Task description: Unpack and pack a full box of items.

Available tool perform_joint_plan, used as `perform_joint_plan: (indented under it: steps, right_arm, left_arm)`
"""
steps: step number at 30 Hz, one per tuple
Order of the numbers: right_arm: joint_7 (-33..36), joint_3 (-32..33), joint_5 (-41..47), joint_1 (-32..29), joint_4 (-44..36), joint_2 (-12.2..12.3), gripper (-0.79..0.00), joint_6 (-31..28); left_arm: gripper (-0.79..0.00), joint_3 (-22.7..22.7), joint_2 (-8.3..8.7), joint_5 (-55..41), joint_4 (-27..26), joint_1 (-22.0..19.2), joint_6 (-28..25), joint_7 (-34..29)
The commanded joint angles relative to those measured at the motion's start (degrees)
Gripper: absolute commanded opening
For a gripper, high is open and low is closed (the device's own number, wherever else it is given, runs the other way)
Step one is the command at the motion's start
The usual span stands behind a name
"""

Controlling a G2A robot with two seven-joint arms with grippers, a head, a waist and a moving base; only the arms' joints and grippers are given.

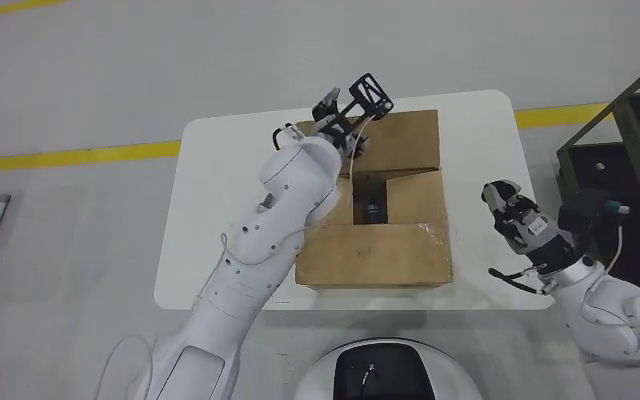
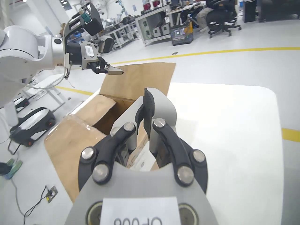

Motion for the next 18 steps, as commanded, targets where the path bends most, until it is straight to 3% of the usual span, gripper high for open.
perform_joint_plan:
  steps: [1,8,16,17,18]
  right_arm:
    - [5.53,-0.20,0.37,0.47,-0.04,0.34,-0.785,-2.14]
    - [16.92,-1.05,8.48,2.22,1.01,1.42,-0.785,-11.10]
    - [28.25,-4.75,19.79,4.48,0.70,2.34,-0.785,-12.02]
    - [28.46,-5.03,19.76,4.68,0.58,2.38,-0.720,-12.03]
    - [28.46,-5.03,19.76,4.68,0.58,2.38,-0.539,-12.03]
  left_arm:
    - [0.000,-3.22,1.13,0.48,-8.01,5.47,-2.34,-0.57]
    - [0.000,-12.05,3.95,0.98,-25.36,21.21,-8.92,-1.44]
    - [0.000,-19.21,5.68,-0.30,-37.32,35.23,-11.07,0.34]
    - [0.000,-19.92,5.77,-0.97,-38.38,36.62,-10.48,0.92]
    - [0.000,-20.45,5.85,-1.68,-39.21,37.96,-10.00,1.58]
